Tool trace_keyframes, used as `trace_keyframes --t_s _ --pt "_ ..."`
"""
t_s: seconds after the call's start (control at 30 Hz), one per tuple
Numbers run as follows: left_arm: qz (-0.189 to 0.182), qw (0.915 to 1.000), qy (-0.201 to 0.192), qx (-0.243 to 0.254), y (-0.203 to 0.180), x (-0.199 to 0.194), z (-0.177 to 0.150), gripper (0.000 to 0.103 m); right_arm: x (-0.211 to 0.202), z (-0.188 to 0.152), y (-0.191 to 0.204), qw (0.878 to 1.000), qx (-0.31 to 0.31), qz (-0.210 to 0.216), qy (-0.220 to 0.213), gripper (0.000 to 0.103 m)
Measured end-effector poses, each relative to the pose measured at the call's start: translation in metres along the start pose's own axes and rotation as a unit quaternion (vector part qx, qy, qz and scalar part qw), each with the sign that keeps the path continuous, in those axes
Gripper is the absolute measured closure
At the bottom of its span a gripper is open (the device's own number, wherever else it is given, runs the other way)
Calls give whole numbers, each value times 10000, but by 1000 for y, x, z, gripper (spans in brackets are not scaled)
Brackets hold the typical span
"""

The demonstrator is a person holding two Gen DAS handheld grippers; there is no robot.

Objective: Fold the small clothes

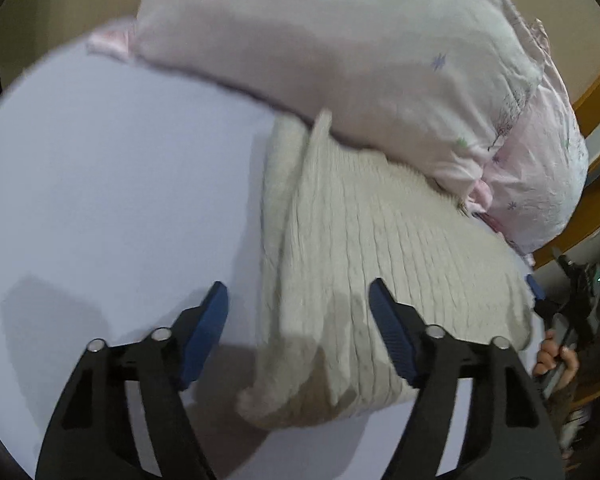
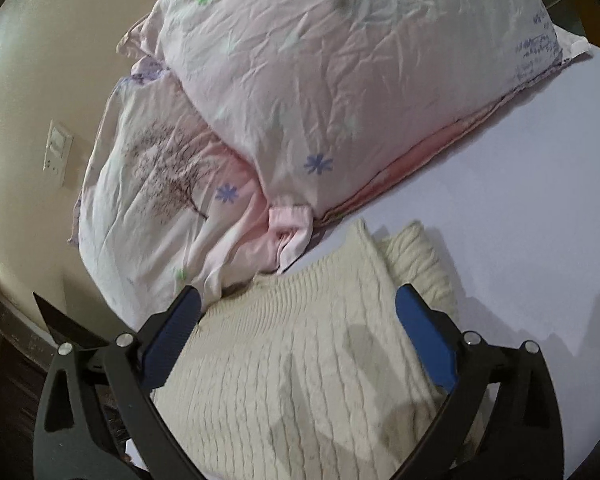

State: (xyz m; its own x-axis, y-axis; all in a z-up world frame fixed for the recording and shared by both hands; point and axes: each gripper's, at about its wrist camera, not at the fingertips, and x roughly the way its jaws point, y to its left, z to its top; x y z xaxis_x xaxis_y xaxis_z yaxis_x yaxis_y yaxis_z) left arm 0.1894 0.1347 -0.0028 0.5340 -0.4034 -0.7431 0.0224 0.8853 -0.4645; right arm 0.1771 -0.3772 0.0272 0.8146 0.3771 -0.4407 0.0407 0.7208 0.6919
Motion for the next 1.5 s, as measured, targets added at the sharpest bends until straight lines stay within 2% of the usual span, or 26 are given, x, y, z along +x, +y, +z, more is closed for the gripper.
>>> trace_keyframes --t_s 0.1,0.13,0.17,0.2,0.23,0.3,0.37,0.43,0.47,0.57,0.67,0.73,0.77,0.8,0.83,0.87,0.9,0.93,0.97,1.0,1.07,1.13,1.27,1.37,1.43,1.5 --pt "-95 9998 -176 -58 -5 1 -6 46 -6 -5 3 9999 -73 91 55 5" --pt "-254 9995 -100 -187 -5 5 -6 60 -8 -6 3 9998 -83 147 72 5" --pt "-430 9980 -35 -463 -2 10 -7 66 -10 -7 3 9998 -76 187 93 5" --pt "-525 9964 -24 -668 0 14 -7 83 -12 -7 1 9996 -62 236 118 5" --pt "-624 9950 -27 -779 -1 16 -6 85 -15 -7 -1 9994 -51 300 151 5" --pt "-873 9932 -184 -750 -19 5 1 87 -22 -6 -4 9992 -68 355 156 5" --pt "-1210 9912 -448 -310 -63 -15 12 88 -34 -4 -7 9992 -133 372 71 5" --pt "-1710 9839 -510 99 -110 -25 19 89 -50 0 -12 9991 -142 374 -119 5" --pt "-2021 9769 -515 467 -152 -25 21 89 -56 2 -14 9991 -128 360 -191 5" --pt "-2590 9597 -168 1076 -237 9 8 89 -72 7 -26 9988 -49 265 -417 5" --pt "-2512 9482 508 1876 -321 77 -23 88 -75 11 -42 9991 201 110 -356 5" --pt "-2580 9401 955 2014 -344 107 -38 88 -77 15 -51 9993 313 39 -176 5" --pt "-2949 9296 1132 1897 -346 110 -42 88 -79 17 -55 9994 346 20 -75 5" --pt "-3169 9238 1071 1862 -341 101 -41 88 -80 20 -58 9994 352 25 -15 5" --pt "-3275 9228 807 1863 -331 84 -36 88 -82 23 -62 9993 361 36 46 5" --pt "-3299 9246 568 1818 -320 71 -30 85 -81 26 -64 9992 377 34 119 4" --pt "-3239 9303 250 1704 -302 54 -23 72 -77 28 -67 9988 417 51 234 3" --pt "-3085 9376 63 1602 -290 45 -18 54 -68 30 -70 9976 499 123 470 3" --pt "-2685 9521 -179 1455 -268 35 -12 46 -60 29 -71 9964 521 184 649 3" --pt "-2369 9609 -281 1408 -254 32 -8 38 -47 29 -70 9940 519 247 925 3" --pt "-1671 9773 -230 1283 -221 38 -1 36 -29 25 -66 9916 380 120 1233 3" --pt "-1211 9872 116 1032 -196 56 3 33 -11 19 -60 9885 261 16 1491 3" --pt "-838 9907 508 947 -192 90 -6 26 8 10 -52 9853 59 -172 1699 2" --pt "-899 9897 557 961 -192 99 -13 23 10 2 -43 9843 -187 -150 1746 5" --pt "-1005 9891 601 895 -197 107 -14 23 9 -5 -37 9842 -475 -303 1679 17" --pt "-1302 9856 792 736 -198 118 -18 23 9 -11 -34 9835 -605 -292 1682 54"
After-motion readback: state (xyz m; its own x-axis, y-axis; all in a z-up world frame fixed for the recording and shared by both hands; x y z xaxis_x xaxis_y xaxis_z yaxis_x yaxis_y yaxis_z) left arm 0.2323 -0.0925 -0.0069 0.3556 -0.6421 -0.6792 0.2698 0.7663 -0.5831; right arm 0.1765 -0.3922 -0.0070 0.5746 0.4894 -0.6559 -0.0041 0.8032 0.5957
